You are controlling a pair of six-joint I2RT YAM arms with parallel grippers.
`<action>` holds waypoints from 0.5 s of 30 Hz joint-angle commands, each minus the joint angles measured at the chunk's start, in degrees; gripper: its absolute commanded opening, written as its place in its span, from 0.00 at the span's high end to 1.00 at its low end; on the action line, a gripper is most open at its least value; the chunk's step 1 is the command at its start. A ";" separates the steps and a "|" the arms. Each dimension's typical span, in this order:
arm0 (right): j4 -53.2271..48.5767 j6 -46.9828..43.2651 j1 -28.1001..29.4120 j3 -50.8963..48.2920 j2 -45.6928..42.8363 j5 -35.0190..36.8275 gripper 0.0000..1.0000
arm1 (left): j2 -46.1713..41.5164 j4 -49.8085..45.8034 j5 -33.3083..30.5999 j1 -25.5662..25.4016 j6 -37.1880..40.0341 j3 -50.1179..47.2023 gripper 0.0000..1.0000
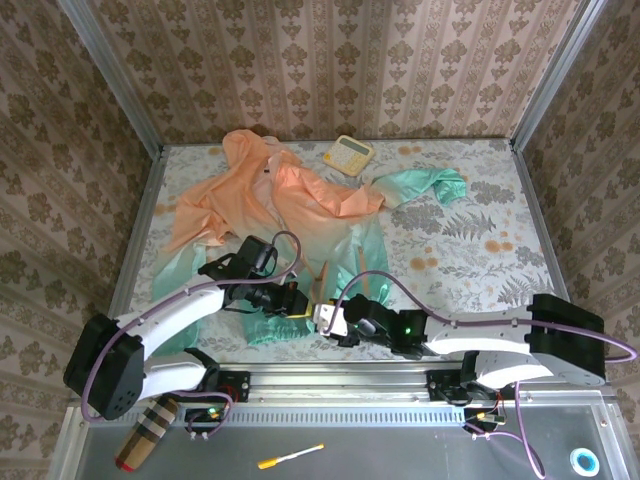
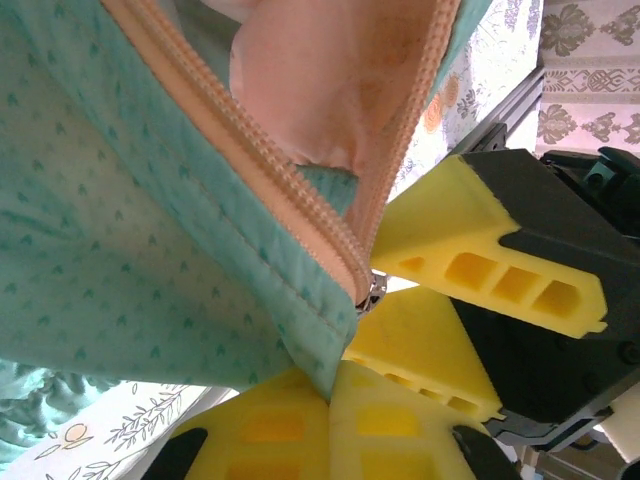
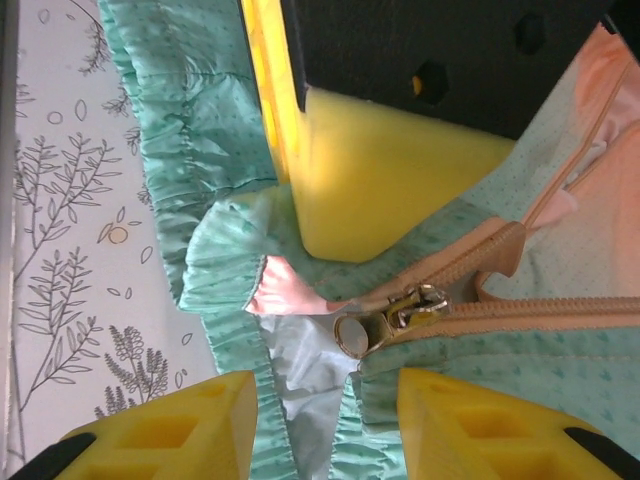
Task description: Zip up the jacket
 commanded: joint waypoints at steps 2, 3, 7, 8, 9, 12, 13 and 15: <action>2.05 -0.56 0.55 3.26 2.03 4.20 0.62 | -1.16 1.01 1.25 0.28 -0.78 -0.58 1.00; 2.23 -0.20 0.55 3.54 2.29 4.74 0.62 | -1.27 1.02 1.18 0.20 -0.80 -0.58 1.00; 2.71 1.09 0.55 4.27 2.80 6.23 0.62 | -1.58 0.93 1.19 0.11 -0.79 -0.58 1.00; 2.62 1.25 0.55 4.41 2.96 6.34 0.62 | -1.65 0.93 1.17 0.10 -0.80 -0.58 1.00; 2.55 1.26 0.55 4.53 3.10 6.36 0.63 | -1.73 0.92 1.21 0.10 -0.80 -0.58 1.00; 2.25 1.43 0.55 4.70 3.33 6.54 0.68 | -1.84 0.79 1.08 0.10 -0.63 -0.58 1.00; 2.14 1.43 0.55 4.72 3.33 6.61 0.70 | -1.87 0.84 0.99 0.10 -0.54 -0.58 1.00; 1.79 1.43 0.55 4.80 3.33 6.63 0.74 | -1.82 0.76 0.91 0.15 -0.32 -0.50 1.00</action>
